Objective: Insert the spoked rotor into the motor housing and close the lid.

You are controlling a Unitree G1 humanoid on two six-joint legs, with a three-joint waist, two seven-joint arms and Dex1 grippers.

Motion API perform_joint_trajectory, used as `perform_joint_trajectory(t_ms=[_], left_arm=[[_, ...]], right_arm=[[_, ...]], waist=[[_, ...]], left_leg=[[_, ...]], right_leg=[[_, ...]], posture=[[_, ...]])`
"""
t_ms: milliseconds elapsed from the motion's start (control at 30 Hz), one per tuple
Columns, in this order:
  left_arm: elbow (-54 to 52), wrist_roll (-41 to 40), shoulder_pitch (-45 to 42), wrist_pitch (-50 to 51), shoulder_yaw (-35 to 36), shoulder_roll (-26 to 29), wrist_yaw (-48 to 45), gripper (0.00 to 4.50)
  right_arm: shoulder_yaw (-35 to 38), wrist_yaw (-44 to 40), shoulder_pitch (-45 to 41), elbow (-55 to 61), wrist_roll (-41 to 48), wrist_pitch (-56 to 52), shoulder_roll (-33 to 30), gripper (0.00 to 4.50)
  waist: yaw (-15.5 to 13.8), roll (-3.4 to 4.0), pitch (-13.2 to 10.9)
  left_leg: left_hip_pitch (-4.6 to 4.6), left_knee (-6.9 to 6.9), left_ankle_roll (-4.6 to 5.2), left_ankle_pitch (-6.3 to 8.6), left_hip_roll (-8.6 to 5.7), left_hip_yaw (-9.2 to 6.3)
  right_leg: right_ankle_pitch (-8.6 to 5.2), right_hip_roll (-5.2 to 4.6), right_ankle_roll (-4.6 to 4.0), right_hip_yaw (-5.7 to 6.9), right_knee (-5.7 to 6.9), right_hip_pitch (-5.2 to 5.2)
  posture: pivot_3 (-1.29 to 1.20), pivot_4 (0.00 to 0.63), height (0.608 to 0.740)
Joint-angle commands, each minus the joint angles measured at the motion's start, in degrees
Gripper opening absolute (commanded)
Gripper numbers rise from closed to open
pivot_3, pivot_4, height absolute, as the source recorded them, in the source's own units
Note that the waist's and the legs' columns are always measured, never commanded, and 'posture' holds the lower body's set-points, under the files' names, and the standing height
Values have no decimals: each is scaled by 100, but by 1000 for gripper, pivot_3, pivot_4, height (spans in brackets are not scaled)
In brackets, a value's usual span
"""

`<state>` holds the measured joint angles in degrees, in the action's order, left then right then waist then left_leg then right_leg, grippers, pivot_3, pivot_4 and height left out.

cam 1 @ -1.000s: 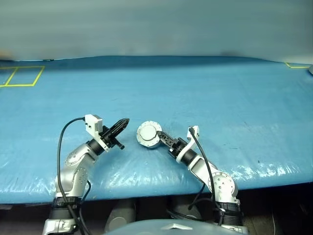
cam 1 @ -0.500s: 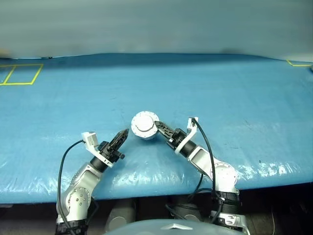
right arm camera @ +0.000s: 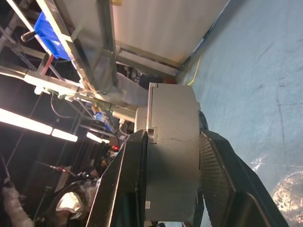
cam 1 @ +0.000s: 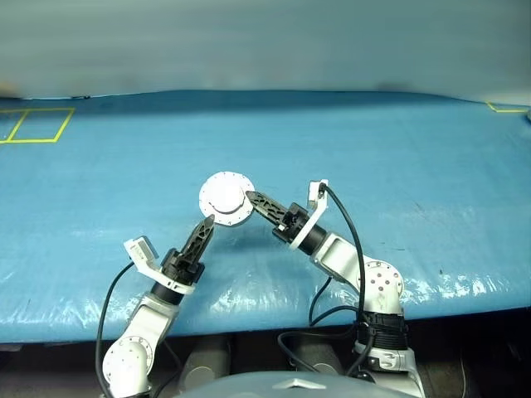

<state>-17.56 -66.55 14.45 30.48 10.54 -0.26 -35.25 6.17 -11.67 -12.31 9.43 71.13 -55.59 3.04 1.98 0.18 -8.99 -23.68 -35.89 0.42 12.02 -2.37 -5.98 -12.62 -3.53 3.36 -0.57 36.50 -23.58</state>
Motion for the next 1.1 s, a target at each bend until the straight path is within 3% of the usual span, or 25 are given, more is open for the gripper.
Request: perform_joint_trajectory(t_ms=[33, 367, 667, 767, 867, 1100], left_arm=[[-1, -140, -170, 22, -116, -60, -96, 4485], [925, -289, -1099, 37, -70, -521, 88, 4485], [1276, -118, -1323, 44, -113, -477, -12, 4485], [1221, -75, -1290, 104, -201, -452, -112, 3918], [1052, 124, -1236, 137, -383, -443, 42, 2922], [829, -21, -1165, 158, -445, -497, 230, 2735]], right_arm=[[-44, -137, -206, 350, 304, 1, 4, 1196], [-115, 22, -288, 331, 268, -37, -127, 1196], [-147, 153, -251, 369, 206, -15, -158, 1196], [-153, 168, -241, 358, 177, 16, -135, 1196], [-159, 174, -234, 350, 141, 54, -104, 1196], [-142, 177, -226, 308, 119, 90, -51, 1196]], waist=[[0, 0, 0], [-4, -9, -5], [9, -12, -7], [9, -12, -7], [8, -12, -8], [7, -14, -9]], left_leg=[[0, -1, 0, 0, 0, 0], [1, -15, 1, -1, -1, 5], [2, -15, 1, -1, -1, 9], [3, -16, 1, -1, -1, 10], [3, -16, 1, -1, -1, 10], [3, -15, 1, -1, 1, 9]], right_leg=[[0, 1, 0, 0, 3, -1], [1, 2, 2, -2, 23, -1], [10, 5, 1, -5, 27, -3], [8, 5, 1, -7, 27, -2], [8, 5, 1, -8, 27, -2], [8, 5, -1, -9, 27, -3]], posture=[[0, 150, 740], [0, 150, 740], [0, 150, 740], [0, 150, 740], [0, 150, 740], [0, 150, 740]])
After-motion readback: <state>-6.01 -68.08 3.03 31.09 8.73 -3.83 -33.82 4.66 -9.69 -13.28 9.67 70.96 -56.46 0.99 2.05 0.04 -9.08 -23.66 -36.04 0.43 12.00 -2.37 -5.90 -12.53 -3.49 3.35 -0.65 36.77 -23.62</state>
